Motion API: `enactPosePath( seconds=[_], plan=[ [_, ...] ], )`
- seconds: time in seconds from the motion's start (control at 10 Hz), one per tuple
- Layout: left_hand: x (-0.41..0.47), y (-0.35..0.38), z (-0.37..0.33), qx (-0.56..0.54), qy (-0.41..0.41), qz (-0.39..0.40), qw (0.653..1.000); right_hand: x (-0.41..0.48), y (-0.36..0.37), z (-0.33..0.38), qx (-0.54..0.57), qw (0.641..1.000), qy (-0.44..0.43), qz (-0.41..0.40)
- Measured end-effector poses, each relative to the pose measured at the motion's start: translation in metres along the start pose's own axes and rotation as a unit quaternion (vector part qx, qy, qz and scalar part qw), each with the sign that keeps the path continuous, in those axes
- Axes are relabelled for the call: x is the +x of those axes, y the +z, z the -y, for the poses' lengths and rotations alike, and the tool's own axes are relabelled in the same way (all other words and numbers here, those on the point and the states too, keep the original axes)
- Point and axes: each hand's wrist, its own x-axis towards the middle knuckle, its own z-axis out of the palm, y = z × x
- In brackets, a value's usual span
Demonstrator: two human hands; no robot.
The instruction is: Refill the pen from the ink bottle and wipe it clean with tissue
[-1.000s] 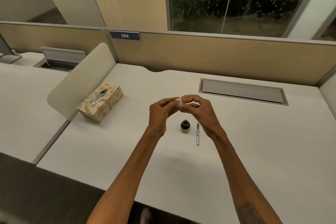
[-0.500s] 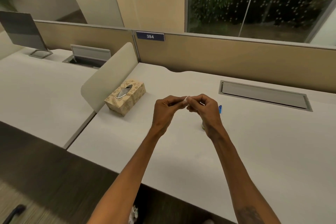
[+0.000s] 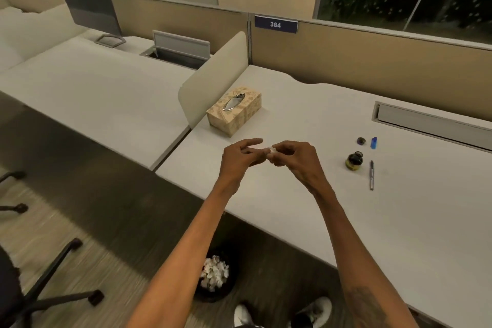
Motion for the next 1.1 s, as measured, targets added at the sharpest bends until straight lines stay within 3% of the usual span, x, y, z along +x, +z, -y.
enactPosePath(
  seconds=[0.2,0.5,0.8,0.9,1.1],
  plan=[
    [-0.023,-0.083,0.037,-0.021,-0.096,-0.009,0.995,-0.007,0.080,-0.007,-0.036,0.998,0.023,0.034],
    [-0.080,-0.180,0.144,0.093,-0.201,-0.142,0.965,-0.023,0.195,-0.060,-0.172,0.959,0.098,0.203],
    [-0.163,-0.247,0.231,0.181,-0.336,-0.257,0.888,-0.063,0.275,-0.103,-0.274,0.906,0.128,0.297],
    [-0.178,-0.258,0.243,0.194,-0.360,-0.259,0.875,-0.069,0.286,-0.102,-0.279,0.899,0.117,0.316],
    [-0.181,-0.265,0.249,0.223,-0.358,-0.276,0.863,-0.062,0.291,-0.101,-0.231,0.924,0.093,0.289]
  ],
)
